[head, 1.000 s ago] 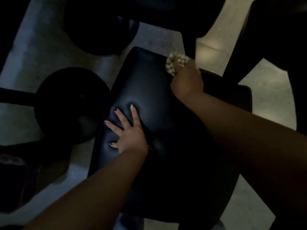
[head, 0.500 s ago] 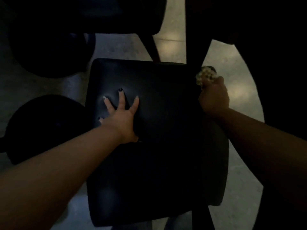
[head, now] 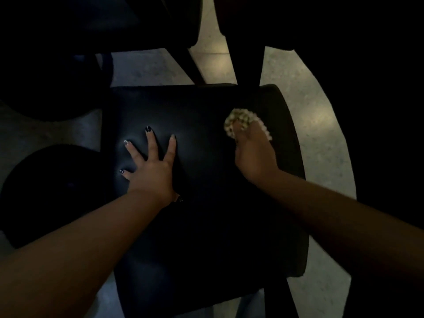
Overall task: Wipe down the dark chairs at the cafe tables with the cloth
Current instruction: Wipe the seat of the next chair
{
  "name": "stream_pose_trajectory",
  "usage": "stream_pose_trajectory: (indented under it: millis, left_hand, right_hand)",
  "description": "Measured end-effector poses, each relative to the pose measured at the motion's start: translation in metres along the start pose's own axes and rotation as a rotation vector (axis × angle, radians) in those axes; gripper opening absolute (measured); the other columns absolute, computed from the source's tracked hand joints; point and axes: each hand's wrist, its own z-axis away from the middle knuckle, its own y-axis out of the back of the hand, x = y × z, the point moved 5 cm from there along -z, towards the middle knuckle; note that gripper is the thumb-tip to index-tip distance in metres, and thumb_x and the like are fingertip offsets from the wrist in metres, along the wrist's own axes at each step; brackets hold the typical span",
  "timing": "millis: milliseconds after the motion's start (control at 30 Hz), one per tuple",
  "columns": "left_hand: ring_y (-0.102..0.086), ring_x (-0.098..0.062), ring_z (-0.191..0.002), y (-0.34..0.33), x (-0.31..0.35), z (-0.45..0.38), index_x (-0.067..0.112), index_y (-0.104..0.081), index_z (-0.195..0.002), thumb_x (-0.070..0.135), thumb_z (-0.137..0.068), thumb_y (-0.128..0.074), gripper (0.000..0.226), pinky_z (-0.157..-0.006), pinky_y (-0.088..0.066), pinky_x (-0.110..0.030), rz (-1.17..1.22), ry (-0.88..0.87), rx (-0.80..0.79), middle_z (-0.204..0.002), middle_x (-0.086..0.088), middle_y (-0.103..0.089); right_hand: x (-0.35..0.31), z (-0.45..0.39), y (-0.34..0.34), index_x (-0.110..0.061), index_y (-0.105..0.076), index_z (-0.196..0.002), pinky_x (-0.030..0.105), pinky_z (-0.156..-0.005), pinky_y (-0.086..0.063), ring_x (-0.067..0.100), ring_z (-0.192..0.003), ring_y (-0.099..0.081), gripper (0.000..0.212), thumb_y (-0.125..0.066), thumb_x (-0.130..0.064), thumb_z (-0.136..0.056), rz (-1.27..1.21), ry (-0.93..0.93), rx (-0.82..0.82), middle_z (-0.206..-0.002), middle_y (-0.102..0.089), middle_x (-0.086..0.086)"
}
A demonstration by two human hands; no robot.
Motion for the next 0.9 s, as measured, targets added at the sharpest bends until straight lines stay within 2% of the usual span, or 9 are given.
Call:
stream_pose_trajectory:
  millis: [100,267,333,400,500,600,700,767,900]
  left_hand:
    - [0.032,-0.050,-0.136,-0.002,0.001,0.000,0.044,0.023,-0.147,0.040,-0.063,-0.088,0.139,-0.102,-0.021,-0.075,0.007,-0.007,0.007,-0.144,0.001,0.050]
    - [0.030,-0.047,-0.139,0.002,-0.002,0.004,0.040,0.023,-0.149,0.040,-0.063,-0.087,0.139,-0.105,-0.020,-0.072,0.047,-0.034,0.023,-0.148,0.002,0.047]
    - [0.025,-0.042,-0.142,0.006,-0.009,0.007,0.028,0.024,-0.151,0.044,-0.063,-0.087,0.142,-0.109,-0.021,-0.066,0.051,-0.047,0.046,-0.150,0.004,0.043]
    - [0.021,-0.036,-0.146,0.010,-0.021,0.009,0.021,0.020,-0.152,0.047,-0.062,-0.086,0.142,-0.115,-0.020,-0.057,0.042,-0.067,0.046,-0.152,0.005,0.041]
    - [0.021,-0.033,-0.146,0.013,-0.047,0.010,0.039,0.013,-0.151,0.059,-0.057,-0.084,0.136,-0.113,-0.020,-0.060,-0.079,-0.075,0.020,-0.151,0.009,0.041]
    - [0.018,-0.046,-0.143,0.011,-0.067,0.009,0.056,0.016,-0.144,0.055,-0.056,-0.086,0.134,-0.112,-0.022,-0.064,-0.087,-0.067,0.008,-0.150,0.008,0.042]
    - [0.015,-0.050,-0.142,0.005,-0.069,0.005,0.051,0.013,-0.147,0.048,-0.056,-0.089,0.137,-0.117,-0.017,-0.056,-0.031,-0.094,0.023,-0.154,0.005,0.038]
    - [0.016,-0.049,-0.143,0.003,-0.070,0.002,0.036,0.018,-0.151,0.049,-0.055,-0.089,0.144,-0.118,-0.009,-0.051,-0.016,-0.080,0.050,-0.156,0.004,0.034]
    - [0.020,-0.041,-0.145,0.002,-0.068,-0.004,0.013,0.014,-0.154,0.051,-0.060,-0.085,0.142,-0.121,0.003,-0.049,-0.063,-0.111,0.061,-0.161,-0.004,0.020]
  right_hand:
    - [0.034,-0.027,0.028,-0.014,-0.047,-0.138,0.034,-0.112,-0.031,0.018,-0.128,-0.043,0.040,-0.042,-0.015,-0.098,-0.022,0.042,-0.024,-0.141,-0.044,0.006]
    - [0.036,-0.036,0.028,-0.004,-0.050,-0.130,0.043,-0.102,-0.040,0.033,-0.116,-0.050,0.037,-0.042,-0.013,-0.096,-0.010,-0.502,0.265,-0.131,-0.049,0.016]
    - [-0.016,-0.017,0.005,-0.011,-0.060,-0.119,0.043,-0.103,-0.040,0.025,-0.112,-0.054,0.031,-0.037,-0.016,-0.099,-0.177,-0.353,0.316,-0.122,-0.059,0.010]
    - [-0.064,0.001,-0.029,-0.012,-0.052,-0.133,0.041,-0.107,-0.036,0.029,-0.121,-0.047,0.039,-0.038,-0.015,-0.097,-0.062,0.012,0.097,-0.134,-0.050,0.013]
    - [-0.069,0.000,-0.036,-0.013,-0.035,-0.146,0.044,-0.105,-0.038,0.037,-0.127,-0.040,0.054,-0.044,-0.012,-0.093,0.126,0.350,-0.157,-0.145,-0.037,0.017]
    - [-0.021,-0.050,-0.011,-0.010,-0.038,-0.143,0.046,-0.107,-0.035,0.036,-0.131,-0.039,0.050,-0.046,-0.013,-0.094,0.087,-0.060,0.018,-0.146,-0.037,0.016]
    - [-0.037,-0.058,-0.014,-0.011,-0.036,-0.145,0.027,-0.111,-0.018,0.025,-0.135,-0.034,0.046,-0.039,-0.019,-0.100,-0.025,-0.425,0.264,-0.149,-0.036,0.010]
    - [-0.093,-0.036,-0.037,-0.011,-0.047,-0.138,0.025,-0.102,-0.029,0.025,-0.125,-0.047,0.040,-0.033,-0.022,-0.102,-0.118,-0.304,0.245,-0.139,-0.049,0.010]
    - [-0.168,0.019,-0.056,-0.016,-0.046,-0.140,0.034,-0.077,-0.050,0.028,-0.104,-0.058,0.049,-0.039,-0.020,-0.092,0.184,0.428,0.045,-0.128,-0.054,0.009]
